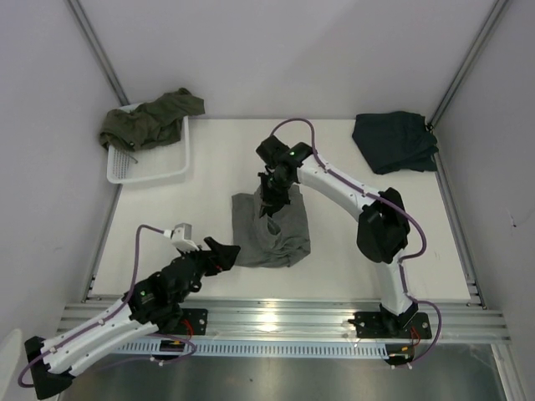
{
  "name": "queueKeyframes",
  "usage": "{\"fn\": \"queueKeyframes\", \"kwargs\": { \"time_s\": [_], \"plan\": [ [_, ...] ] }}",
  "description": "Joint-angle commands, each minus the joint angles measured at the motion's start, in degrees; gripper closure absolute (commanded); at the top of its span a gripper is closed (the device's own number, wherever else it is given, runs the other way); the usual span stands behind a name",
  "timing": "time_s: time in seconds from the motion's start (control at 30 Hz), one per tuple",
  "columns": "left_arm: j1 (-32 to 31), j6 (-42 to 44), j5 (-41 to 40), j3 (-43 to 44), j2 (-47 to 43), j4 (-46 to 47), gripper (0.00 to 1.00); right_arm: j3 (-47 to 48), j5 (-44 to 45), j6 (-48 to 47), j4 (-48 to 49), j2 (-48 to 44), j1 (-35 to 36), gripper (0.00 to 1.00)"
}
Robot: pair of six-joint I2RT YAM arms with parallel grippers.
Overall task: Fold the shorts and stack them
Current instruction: Fold the shorts
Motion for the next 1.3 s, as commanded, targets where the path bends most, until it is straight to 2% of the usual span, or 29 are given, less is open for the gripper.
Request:
{"fn": "queueKeyframes", "kwargs": {
  "time_s": [0.0, 0.13, 0.17, 0.23, 0.27, 0.37, 0.47, 0.57, 0.67, 0.8, 0.9, 0.93, 1.03, 1.07, 1.17, 1.27],
  "plan": [
    [-0.2, -2.1, -3.2, 6.1, -4.5, -17.4, 0.07, 0.2, 0.6, 0.2, 1.5, 0.9, 1.8, 1.0],
    [-0.2, -1.8, -4.7, 9.8, 0.3, -19.4, 0.06, 3.1, 1.8, 0.4, 0.3, 3.8, 3.3, 0.93],
    [-0.3, -1.7, -4.8, 10.0, 1.4, -18.9, 0.05, 3.7, 2.1, 0.5, 0.0, 4.4, 3.6, 0.83],
    [-0.3, -1.1, -4.5, 10.8, 4.4, -17.8, 0.05, 4.5, 2.8, 0.9, -0.4, 5.8, 4.4, 0.69],
    [-0.2, -1.0, -4.4, 11.0, 5.2, -16.9, 0.05, 5.0, 3.1, 1.1, 0.0, 6.0, 4.8, 0.53],
    [-0.3, -0.8, -4.3, 11.0, 7.1, -16.0, 0.05, 5.1, 2.2, 2.2, 1.2, 5.7, 5.4, 0.37],
    [-0.2, -0.6, -4.9, 11.8, 7.0, -16.4, 0.05, 4.8, -0.2, 3.6, 4.6, 4.0, 5.1, 0.28],
    [-0.2, -0.6, -5.8, 12.9, 6.1, -18.0, 0.05, 3.1, -4.7, 4.6, 9.5, 1.3, 5.0, 0.28],
    [-0.2, -0.4, -6.7, 13.5, 5.1, -19.6, 0.04, -1.4, -5.3, 5.9, 14.9, -3.3, 3.9, 0.31],
    [-0.2, 0.7, -7.6, 14.4, 5.5, -18.9, 0.03, -17.0, -10.6, 7.8, 26.7, -10.6, 1.4, 0.46],
    [0.1, 2.5, -7.8, 15.3, 8.5, -15.9, 0.01, -24.7, -11.8, 8.9, 35.5, -14.7, -0.3, 0.67],
    [0.4, 3.1, -8.5, 16.4, 9.8, -14.8, 0.01, -29.9, -13.9, 9.4, 41.3, -15.4, -0.6, 0.84],
    [3.4, 7.0, -6.5, 20.1, 15.0, -11.3, 0.01, -38.8, -17.9, 11.7, 50.7, -16.6, -1.0, 1.0],
    [4.9, 8.3, -4.7, 20.3, 17.1, -10.0, 0.01, -40.4, -19.1, 12.3, 57.3, -16.4, -0.9, 1.0],
    [11.7, 11.6, 2.7, 21.6, 20.8, -6.5, 0.01, -43.3, -23.8, 15.1, 69.0, -13.5, 0.5, 1.0],
    [16.1, 13.5, 6.6, 23.0, 22.6, -5.1, 0.01, -41.7, -25.0, 15.5, 74.1, -10.0, 2.6, 1.0]
  ]
}}
